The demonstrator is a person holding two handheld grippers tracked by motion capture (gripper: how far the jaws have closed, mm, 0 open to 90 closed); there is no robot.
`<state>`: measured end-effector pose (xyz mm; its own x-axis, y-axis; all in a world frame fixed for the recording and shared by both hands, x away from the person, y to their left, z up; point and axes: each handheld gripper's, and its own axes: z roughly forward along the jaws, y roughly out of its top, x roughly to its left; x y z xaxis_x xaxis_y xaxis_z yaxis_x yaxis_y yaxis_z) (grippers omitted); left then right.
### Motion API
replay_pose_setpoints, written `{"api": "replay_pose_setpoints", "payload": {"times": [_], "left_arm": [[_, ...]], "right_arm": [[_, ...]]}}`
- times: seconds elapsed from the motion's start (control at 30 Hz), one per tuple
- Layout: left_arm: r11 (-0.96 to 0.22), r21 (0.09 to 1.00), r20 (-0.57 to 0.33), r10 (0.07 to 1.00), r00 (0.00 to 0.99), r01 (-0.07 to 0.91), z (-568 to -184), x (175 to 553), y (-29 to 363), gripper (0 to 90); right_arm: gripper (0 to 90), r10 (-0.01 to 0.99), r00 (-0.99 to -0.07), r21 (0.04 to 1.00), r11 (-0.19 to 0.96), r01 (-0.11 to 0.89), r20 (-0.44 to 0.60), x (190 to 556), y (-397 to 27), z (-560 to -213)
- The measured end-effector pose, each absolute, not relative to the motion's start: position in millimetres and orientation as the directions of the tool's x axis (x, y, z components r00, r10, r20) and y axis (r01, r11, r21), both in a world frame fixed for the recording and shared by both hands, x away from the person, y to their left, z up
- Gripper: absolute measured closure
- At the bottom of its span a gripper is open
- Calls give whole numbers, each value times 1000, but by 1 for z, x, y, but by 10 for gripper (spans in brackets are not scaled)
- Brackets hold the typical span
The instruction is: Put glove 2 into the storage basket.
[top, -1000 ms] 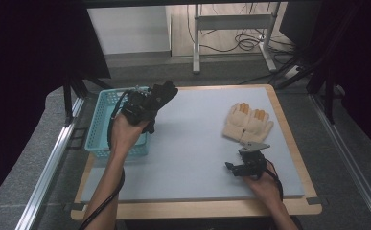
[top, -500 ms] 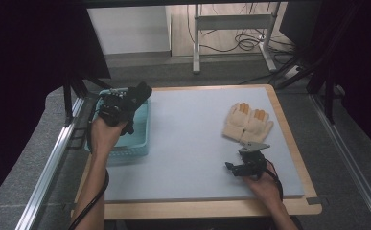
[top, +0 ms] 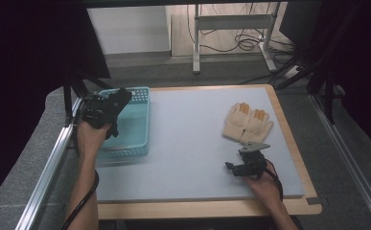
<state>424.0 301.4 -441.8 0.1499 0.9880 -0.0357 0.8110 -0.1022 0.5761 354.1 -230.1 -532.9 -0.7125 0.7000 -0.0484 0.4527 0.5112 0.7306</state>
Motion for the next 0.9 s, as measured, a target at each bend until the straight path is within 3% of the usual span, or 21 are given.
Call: {"api": "replay_pose_setpoints", "payload": {"times": [0.77, 0.9], "left_arm": [[-39, 359, 39, 999, 27, 933, -500, 471, 307, 548], [-61, 346, 40, 998, 51, 936, -503, 473, 304, 486]], "right_arm": [[214, 699, -713, 731, 511, 451, -48, 354, -230, -533], [214, 699, -713, 731, 511, 452, -48, 354, -230, -533]]}}
